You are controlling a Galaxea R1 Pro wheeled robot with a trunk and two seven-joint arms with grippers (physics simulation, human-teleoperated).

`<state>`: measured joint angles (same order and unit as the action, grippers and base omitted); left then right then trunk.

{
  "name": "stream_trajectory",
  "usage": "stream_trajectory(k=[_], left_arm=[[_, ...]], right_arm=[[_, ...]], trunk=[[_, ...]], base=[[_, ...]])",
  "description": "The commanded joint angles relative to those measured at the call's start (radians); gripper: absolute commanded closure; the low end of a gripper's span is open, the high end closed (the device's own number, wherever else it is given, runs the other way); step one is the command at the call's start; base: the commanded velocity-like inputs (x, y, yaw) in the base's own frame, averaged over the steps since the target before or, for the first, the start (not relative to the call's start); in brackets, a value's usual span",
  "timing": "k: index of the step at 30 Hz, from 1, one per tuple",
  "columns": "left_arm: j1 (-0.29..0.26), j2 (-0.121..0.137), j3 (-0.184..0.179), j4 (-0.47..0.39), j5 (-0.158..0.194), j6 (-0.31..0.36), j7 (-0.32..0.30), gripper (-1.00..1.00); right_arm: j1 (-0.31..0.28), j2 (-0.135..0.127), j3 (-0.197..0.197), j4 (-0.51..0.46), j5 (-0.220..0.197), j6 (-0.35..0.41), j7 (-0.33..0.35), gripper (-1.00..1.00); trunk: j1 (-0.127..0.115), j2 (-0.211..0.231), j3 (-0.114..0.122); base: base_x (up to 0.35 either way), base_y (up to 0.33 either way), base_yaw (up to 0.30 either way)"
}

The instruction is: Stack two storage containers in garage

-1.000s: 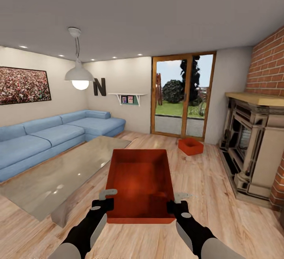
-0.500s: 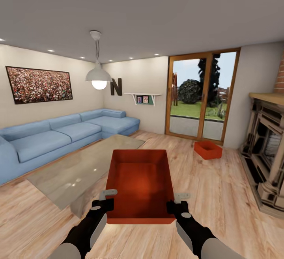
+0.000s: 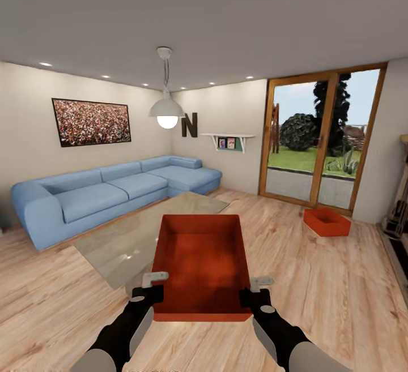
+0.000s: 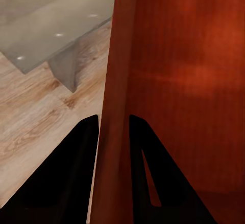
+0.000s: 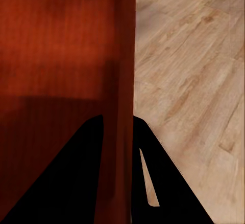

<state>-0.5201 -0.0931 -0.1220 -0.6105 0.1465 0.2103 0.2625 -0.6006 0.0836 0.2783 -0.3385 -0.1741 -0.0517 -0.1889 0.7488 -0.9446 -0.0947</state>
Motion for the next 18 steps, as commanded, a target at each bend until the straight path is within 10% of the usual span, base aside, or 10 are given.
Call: stream_trajectory(k=[1,18], left_arm=[[-0.001,0.001,-0.001,-0.005,-0.022,0.006,0.035,1.0],[-0.001,0.003,-0.001,-0.005,-0.022,0.006,0.035,1.0]], right_arm=[[-0.001,-0.001,0.01,0.003,-0.021,-0.004,-0.006,1.0],[-0.001,-0.001,0.01,0.003,-0.021,-0.005,-0.004,1.0]], trunk=[[0.0,-0.001,-0.002],[0.0,-0.001,-0.002]], base=[[0.0,0.0,0.27],[0.0,0.0,0.27]])
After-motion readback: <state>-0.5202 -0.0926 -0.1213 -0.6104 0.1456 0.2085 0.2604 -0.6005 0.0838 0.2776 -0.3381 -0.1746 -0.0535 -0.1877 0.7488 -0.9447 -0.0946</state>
